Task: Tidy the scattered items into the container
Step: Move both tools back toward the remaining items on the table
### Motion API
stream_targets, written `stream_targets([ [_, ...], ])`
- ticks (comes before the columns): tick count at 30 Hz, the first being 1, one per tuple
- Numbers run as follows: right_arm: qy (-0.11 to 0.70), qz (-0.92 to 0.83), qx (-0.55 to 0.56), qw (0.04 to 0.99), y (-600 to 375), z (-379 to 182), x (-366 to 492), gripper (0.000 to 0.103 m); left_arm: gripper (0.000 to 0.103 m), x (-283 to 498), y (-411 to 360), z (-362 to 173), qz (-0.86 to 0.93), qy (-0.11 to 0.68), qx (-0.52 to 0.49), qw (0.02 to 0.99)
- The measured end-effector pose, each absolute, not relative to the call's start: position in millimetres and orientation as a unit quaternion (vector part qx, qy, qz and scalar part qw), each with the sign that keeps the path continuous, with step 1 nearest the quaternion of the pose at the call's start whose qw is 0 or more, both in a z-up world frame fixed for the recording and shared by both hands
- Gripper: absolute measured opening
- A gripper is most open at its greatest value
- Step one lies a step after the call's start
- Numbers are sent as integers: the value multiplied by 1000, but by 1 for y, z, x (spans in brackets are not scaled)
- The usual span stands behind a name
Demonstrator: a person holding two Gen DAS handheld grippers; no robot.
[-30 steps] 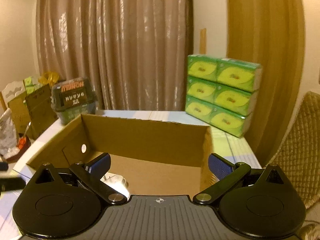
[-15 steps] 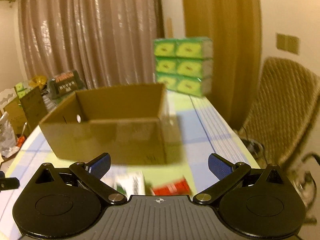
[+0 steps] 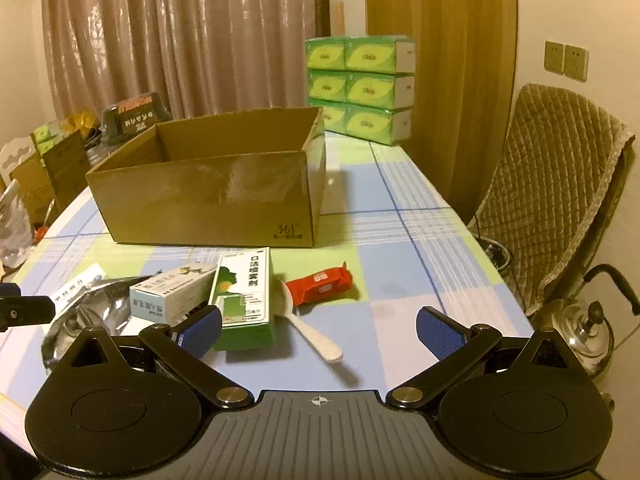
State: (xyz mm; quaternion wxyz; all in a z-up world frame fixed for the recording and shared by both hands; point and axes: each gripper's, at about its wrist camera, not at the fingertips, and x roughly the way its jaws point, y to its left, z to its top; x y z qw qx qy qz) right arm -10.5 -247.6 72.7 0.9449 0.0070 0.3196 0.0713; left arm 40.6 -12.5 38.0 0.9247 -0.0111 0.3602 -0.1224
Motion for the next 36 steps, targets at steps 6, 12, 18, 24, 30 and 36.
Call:
stream_targets([
  [6,329,74,5,941,-256,67,-5,101,79,45,-36,37,-144,360,4,922],
  [12,333,80,0,939,-257,62,0,101,75,56,-58,30,-161,361,19,918],
  [18,344,81,-3,936,-259,53,6,101,67,72,-81,22,-174,362,44,915],
  [24,349,86,-10,933,-256,45,10,101,66,88,-96,11,-183,373,52,908],
  [30,355,89,-16,931,-254,38,15,101,55,102,-107,-1,-180,383,62,904],
  [36,352,101,-21,930,-246,37,17,101,35,109,-104,-6,-176,389,64,902],
])
